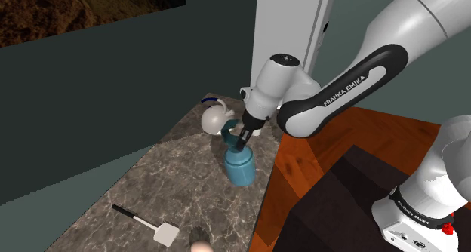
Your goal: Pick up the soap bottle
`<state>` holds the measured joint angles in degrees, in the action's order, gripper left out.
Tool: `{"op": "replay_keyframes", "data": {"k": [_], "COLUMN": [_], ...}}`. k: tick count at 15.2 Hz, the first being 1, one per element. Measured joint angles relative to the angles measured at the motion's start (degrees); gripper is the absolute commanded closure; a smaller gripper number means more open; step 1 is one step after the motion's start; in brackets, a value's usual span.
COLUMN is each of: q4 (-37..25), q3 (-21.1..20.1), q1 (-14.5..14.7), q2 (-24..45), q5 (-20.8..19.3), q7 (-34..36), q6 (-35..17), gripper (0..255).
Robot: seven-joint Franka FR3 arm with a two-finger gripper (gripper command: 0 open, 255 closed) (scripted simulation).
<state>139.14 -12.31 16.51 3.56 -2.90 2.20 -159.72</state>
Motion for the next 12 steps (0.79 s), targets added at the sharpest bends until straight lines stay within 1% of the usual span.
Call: {"op": "replay_keyframes", "data": {"k": [12], "q4": [-2.96], "q3": [-0.31], "q1": [0.12], "q2": [-6.63], "q5": [3.37], "q7": [-2.3], "q6": [9.43], "gripper": [255]}}
